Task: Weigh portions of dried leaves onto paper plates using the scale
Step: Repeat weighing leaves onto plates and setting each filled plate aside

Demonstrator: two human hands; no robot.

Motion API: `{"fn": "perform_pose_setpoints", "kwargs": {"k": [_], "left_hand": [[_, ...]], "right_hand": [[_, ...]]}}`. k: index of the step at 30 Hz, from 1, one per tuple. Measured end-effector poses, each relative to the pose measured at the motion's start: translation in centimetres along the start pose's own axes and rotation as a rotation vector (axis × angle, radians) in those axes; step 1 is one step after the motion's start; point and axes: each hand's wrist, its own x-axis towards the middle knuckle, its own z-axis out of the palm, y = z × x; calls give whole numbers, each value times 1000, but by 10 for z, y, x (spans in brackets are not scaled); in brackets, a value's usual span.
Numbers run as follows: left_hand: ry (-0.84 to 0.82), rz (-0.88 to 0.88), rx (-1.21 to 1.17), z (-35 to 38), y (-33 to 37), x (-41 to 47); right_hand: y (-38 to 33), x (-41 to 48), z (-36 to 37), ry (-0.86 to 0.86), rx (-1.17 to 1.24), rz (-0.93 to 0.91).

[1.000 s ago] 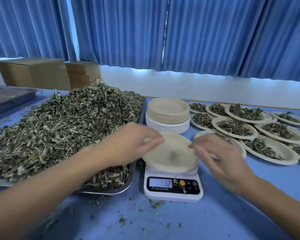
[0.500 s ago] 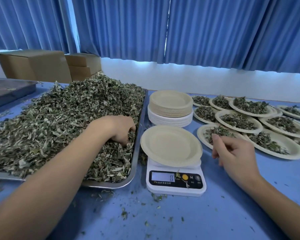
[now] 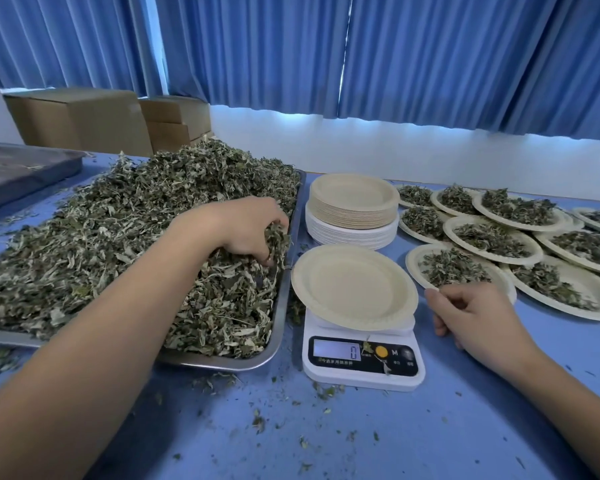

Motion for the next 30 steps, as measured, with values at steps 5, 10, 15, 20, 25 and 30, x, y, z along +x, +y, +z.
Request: {"fn": "perform_pose_setpoints", "kwargs": {"k": [5,10,15,20,25,30], "left_hand": [[49,21,-59,-4,-3,-1],[157,13,-91,-6,-9,-2],[319,-26,-167,-6,-9,1],[326,-89,-137,-5,-11,3],[530,-101,-331,-8,-6,1],[478,4,-694,-5,28,-3]], "right_hand": [[0,0,-2,-2,-4,0],[2,0,-2,-3,10,-3],[3,1,-2,-11,26,2],[3,1,-2,-13,19,14],[3,0,-4,-29,43,32],[4,0,-4,-44,55,54]]}}
